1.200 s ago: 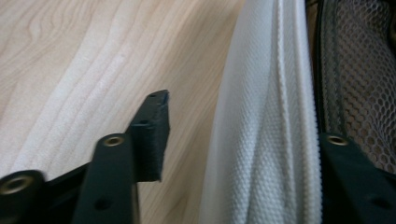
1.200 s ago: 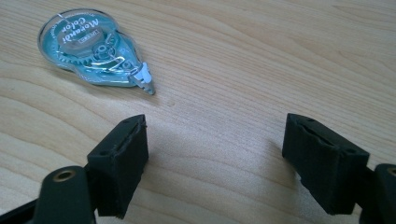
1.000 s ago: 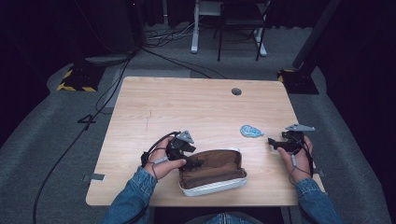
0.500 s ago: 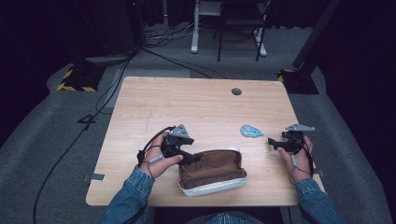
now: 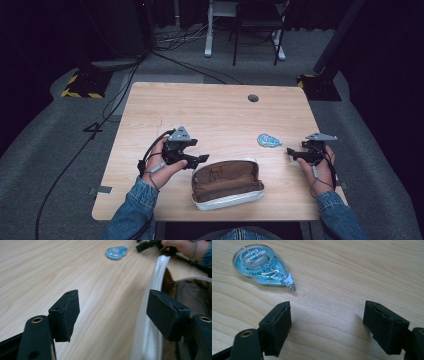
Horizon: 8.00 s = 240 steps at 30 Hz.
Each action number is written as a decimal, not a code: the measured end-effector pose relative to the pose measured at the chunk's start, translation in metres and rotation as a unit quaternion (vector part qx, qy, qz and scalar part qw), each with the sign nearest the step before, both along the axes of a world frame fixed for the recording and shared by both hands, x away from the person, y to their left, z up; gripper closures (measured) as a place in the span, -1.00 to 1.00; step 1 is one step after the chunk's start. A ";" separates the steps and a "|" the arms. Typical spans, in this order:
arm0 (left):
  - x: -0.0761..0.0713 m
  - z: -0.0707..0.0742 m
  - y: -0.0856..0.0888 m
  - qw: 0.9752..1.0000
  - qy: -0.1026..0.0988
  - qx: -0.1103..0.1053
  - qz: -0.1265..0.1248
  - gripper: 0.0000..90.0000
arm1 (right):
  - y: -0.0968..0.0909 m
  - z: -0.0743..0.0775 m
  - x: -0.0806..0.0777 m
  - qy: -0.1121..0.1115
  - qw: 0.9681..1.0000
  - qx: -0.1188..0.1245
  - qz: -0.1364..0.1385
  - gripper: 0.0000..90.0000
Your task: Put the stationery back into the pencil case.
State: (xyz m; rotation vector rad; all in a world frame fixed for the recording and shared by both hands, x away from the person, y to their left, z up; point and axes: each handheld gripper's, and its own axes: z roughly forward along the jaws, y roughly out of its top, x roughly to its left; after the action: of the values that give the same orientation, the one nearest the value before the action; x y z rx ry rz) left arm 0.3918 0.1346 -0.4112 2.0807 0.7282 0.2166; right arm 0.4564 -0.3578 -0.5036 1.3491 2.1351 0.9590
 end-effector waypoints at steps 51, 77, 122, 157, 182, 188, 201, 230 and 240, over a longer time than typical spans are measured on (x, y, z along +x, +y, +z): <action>-0.020 -0.083 0.106 0.966 0.064 0.132 0.215 -0.59 | 0.070 0.042 0.040 0.056 0.979 -0.062 0.187 -0.50; -0.021 -0.093 0.120 0.971 0.035 0.094 0.216 -0.68 | 0.079 0.024 0.049 0.124 0.972 -0.053 0.191 -0.25; -0.019 -0.094 0.119 0.971 0.038 0.091 0.217 -0.69 | 0.077 0.049 0.034 0.129 0.983 0.006 0.133 0.11; -0.017 -0.094 0.117 0.972 0.036 0.093 0.214 -0.71 | 0.105 0.114 -0.012 0.062 0.979 -0.021 0.191 0.11; -0.017 -0.094 0.117 0.972 0.036 0.093 0.214 -0.71 | 0.130 0.165 -0.066 0.012 0.968 -0.021 0.249 0.11; -0.017 -0.094 0.117 0.972 0.036 0.093 0.214 -0.71 | 0.137 0.174 -0.080 0.004 0.964 -0.019 0.266 0.11; -0.017 -0.094 0.117 0.972 0.037 0.093 0.214 -0.71 | 0.158 0.178 -0.100 0.001 0.951 -0.015 0.309 0.10; -0.017 -0.094 0.117 0.972 0.037 0.092 0.215 -0.71 | 0.207 0.145 -0.113 0.033 0.925 -0.033 0.376 0.10; -0.017 -0.094 0.117 0.971 0.037 0.092 0.215 -0.71 | 0.220 0.129 -0.112 0.045 0.922 -0.045 0.382 0.10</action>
State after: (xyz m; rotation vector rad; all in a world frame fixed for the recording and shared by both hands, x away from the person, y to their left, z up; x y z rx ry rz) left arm 0.3747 0.2515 -0.5050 2.0884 1.2455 0.4630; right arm 0.3443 -0.1374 -0.3743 0.4854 2.8000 1.0493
